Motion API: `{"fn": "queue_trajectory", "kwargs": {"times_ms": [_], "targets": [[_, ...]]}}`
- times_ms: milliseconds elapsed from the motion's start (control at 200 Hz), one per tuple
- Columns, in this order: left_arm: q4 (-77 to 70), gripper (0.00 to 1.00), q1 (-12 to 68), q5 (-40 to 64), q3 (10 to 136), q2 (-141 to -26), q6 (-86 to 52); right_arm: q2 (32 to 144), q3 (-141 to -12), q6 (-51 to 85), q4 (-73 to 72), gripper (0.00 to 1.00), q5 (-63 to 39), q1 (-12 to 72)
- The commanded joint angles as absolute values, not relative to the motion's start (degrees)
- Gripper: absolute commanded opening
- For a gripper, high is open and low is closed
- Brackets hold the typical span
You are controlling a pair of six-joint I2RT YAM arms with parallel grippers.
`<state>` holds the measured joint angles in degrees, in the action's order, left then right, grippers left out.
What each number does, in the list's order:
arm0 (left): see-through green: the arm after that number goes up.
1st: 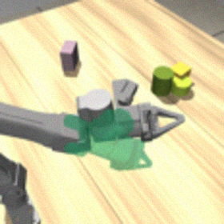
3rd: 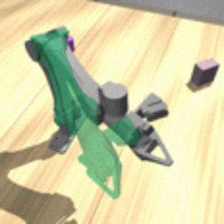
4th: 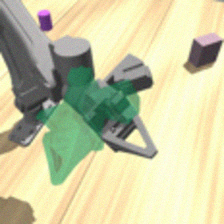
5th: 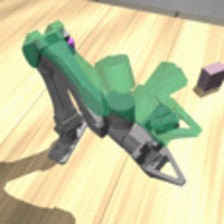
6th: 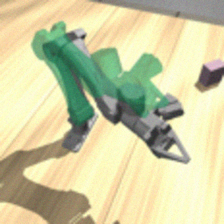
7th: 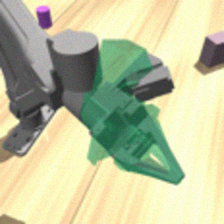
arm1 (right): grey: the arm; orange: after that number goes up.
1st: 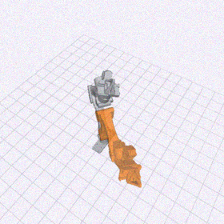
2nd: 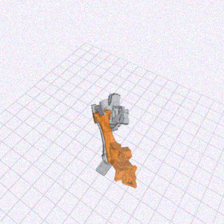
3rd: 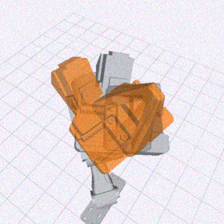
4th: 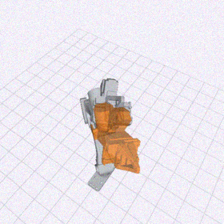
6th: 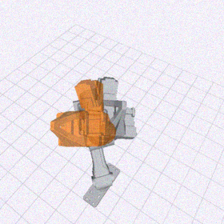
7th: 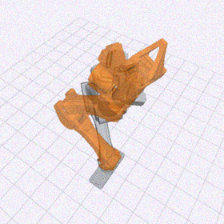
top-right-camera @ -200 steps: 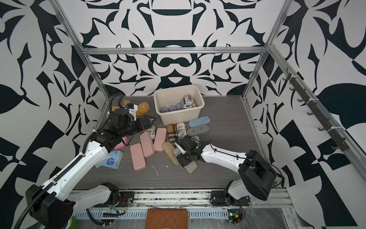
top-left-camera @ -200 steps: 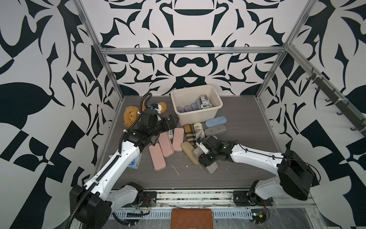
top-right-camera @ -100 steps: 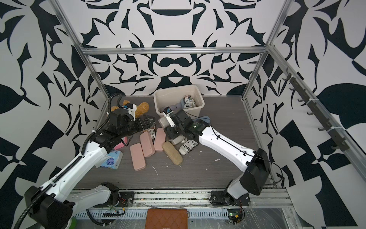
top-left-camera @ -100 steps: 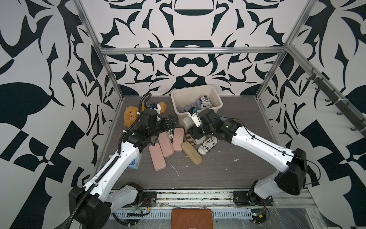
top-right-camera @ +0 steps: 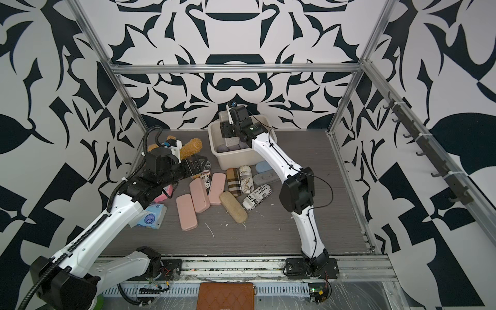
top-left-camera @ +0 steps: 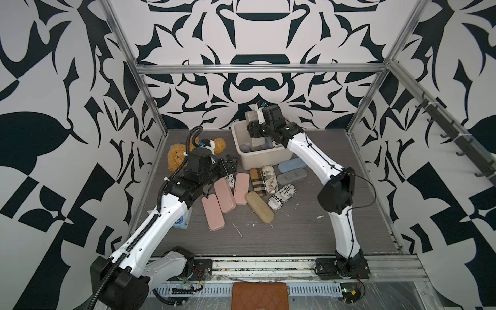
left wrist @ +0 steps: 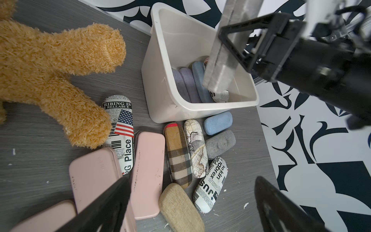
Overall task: Put the glasses cases into the storage boxes
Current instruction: Place the glasses case in the storage box.
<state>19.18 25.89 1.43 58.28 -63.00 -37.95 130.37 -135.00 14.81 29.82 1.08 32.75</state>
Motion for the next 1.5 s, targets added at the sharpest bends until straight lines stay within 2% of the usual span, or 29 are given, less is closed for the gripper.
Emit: {"fn": "queue_trajectory", "kwargs": {"times_ms": [0, 95, 280, 500, 720, 955, 1175, 1325, 1495], "targets": [[20.5, 0.99, 25.8, 0.6, 60.0, -61.9, -37.4, 137.1, -148.7, 18.1, 33.6, 0.69, -1.8, 33.0], [20.6, 0.99, 25.8, 1.0, 60.2, -62.3, -37.4, 144.1, -156.3, 18.0, 36.7, 0.69, -3.5, 33.0], [20.5, 0.99, 25.9, 1.8, 60.2, -62.3, -37.7, 143.6, -146.4, 19.7, 29.4, 0.72, -6.3, 32.6], [20.4, 0.99, 25.8, 2.3, 60.1, -62.7, -37.9, 148.2, -149.5, 19.8, 32.8, 0.81, -7.6, 32.6], [20.5, 0.99, 25.8, 2.4, 60.0, -63.1, -38.1, 145.3, -148.9, 18.7, 33.3, 0.9, -7.5, 32.5], [20.4, 0.99, 25.8, 2.4, 60.1, -63.1, -38.0, 134.8, -146.9, 15.3, 33.7, 0.92, -3.2, 32.8], [20.1, 0.99, 25.8, 3.5, 60.0, -63.1, -38.5, 121.7, -137.2, 11.5, 33.6, 0.92, 4.3, 33.6], [19.0, 0.99, 25.9, 6.0, 59.2, -63.8, -39.9, 109.6, -122.0, 10.6, 32.1, 0.91, 8.6, 36.2], [18.1, 0.99, 26.1, 16.1, 60.6, -68.9, -41.0, 92.4, -97.3, 13.0, 27.5, 0.9, 17.1, 39.4]]}}
